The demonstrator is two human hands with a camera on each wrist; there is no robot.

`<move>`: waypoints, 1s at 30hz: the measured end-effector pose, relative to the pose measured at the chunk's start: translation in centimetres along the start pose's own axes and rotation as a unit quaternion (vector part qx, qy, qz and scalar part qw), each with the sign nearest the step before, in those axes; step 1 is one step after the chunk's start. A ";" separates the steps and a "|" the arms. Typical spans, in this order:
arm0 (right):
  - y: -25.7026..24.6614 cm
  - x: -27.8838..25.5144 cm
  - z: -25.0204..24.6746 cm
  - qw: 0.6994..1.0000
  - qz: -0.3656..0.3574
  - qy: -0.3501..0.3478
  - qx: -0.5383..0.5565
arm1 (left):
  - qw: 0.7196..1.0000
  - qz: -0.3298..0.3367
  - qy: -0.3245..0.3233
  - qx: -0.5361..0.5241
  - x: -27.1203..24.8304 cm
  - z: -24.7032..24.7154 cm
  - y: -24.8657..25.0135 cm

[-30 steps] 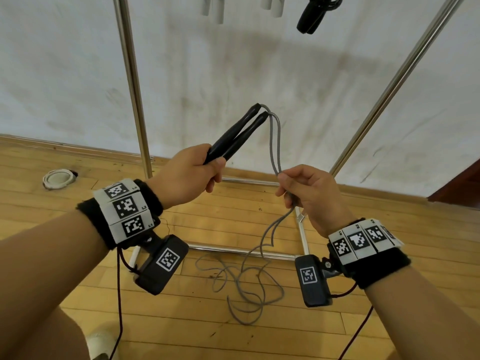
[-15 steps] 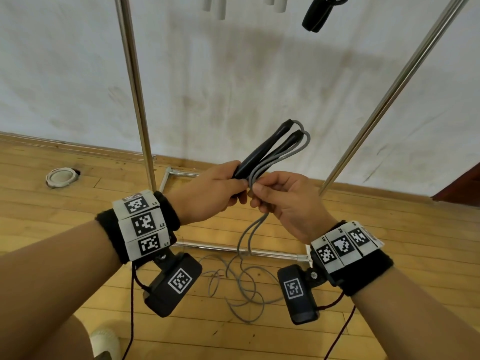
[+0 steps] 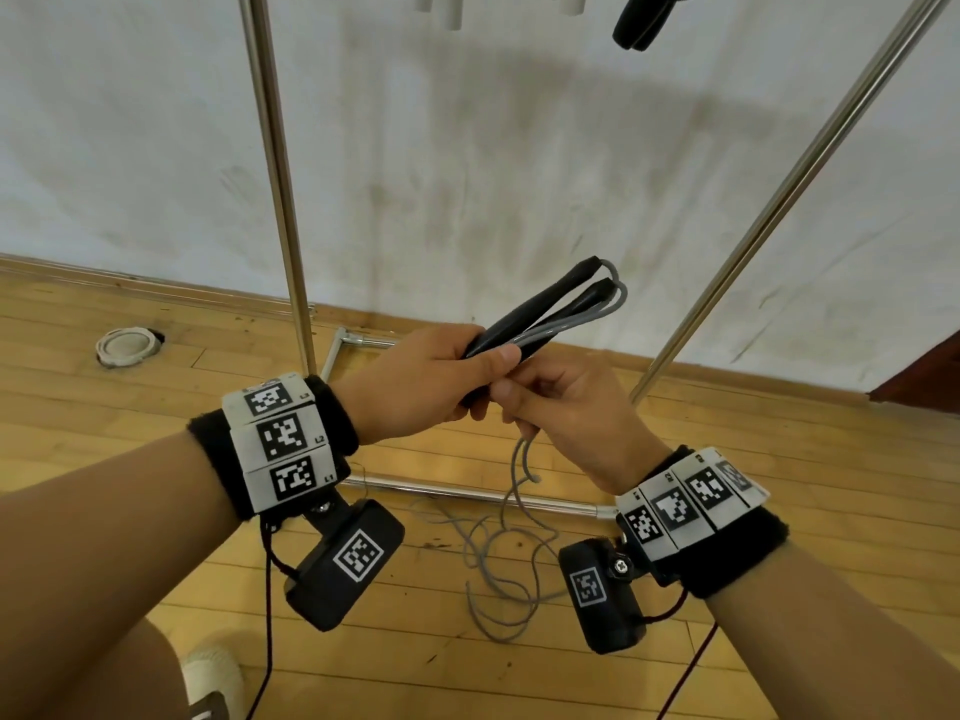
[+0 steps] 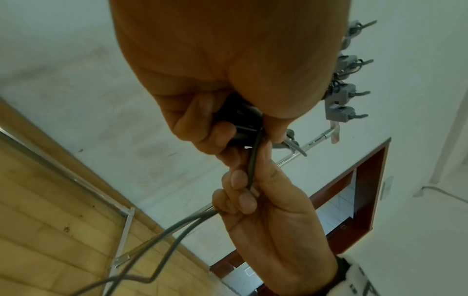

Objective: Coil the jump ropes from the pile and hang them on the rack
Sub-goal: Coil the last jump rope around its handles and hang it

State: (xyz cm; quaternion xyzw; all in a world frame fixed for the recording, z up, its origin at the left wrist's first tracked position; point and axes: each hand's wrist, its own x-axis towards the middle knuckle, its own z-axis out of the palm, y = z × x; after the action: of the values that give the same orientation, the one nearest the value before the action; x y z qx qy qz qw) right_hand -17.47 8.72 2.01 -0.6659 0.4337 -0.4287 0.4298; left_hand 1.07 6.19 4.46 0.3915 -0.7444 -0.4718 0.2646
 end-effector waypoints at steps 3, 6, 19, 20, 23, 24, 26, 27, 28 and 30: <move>0.2 -0.4 -0.6 0.996 0.025 -0.070 0.053 | 0.999 -0.005 0.044 0.007 -0.1 -0.5 0.1; 0.4 -0.7 -0.9 0.995 0.044 -0.075 0.058 | 0.998 0.001 0.068 0.017 -0.1 -1.0 0.2; 3.1 -2.3 -2.6 0.985 0.088 -0.113 -0.094 | 0.998 0.021 -0.057 -0.010 -1.6 -1.4 1.0; 3.4 -2.4 -2.6 0.982 0.088 -0.124 -0.115 | 0.995 0.022 -0.102 -0.001 -1.8 -1.4 1.0; 3.4 -2.7 -2.8 0.970 0.099 -0.163 -0.150 | 0.976 0.005 -0.206 0.064 -2.4 -1.5 1.0; 3.3 -2.7 -2.9 0.969 0.102 -0.177 -0.135 | 0.969 0.003 -0.227 0.101 -2.6 -1.4 1.0; 2.9 -2.1 -3.2 0.965 0.091 -0.210 -0.125 | 0.951 0.001 -0.250 0.182 -2.8 -1.3 1.0; 2.6 -1.8 -3.2 0.962 0.075 -0.210 -0.158 | 0.940 -0.002 -0.256 0.226 -2.9 -1.1 1.0; 2.3 -1.5 -3.1 0.958 0.077 -0.203 -0.189 | 0.925 -0.006 -0.261 0.275 -3.0 -0.9 1.0; 2.1 -1.2 -2.7 0.953 0.085 -0.194 -0.218 | 0.889 -0.022 -0.277 0.365 -3.1 -0.2 0.9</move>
State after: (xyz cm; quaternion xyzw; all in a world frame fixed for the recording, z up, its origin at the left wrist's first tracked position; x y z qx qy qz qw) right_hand -20.78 8.75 0.52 -0.7744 0.4797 -0.1483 0.3849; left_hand 2.60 8.87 5.22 0.3302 -0.8983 -0.2617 -0.1244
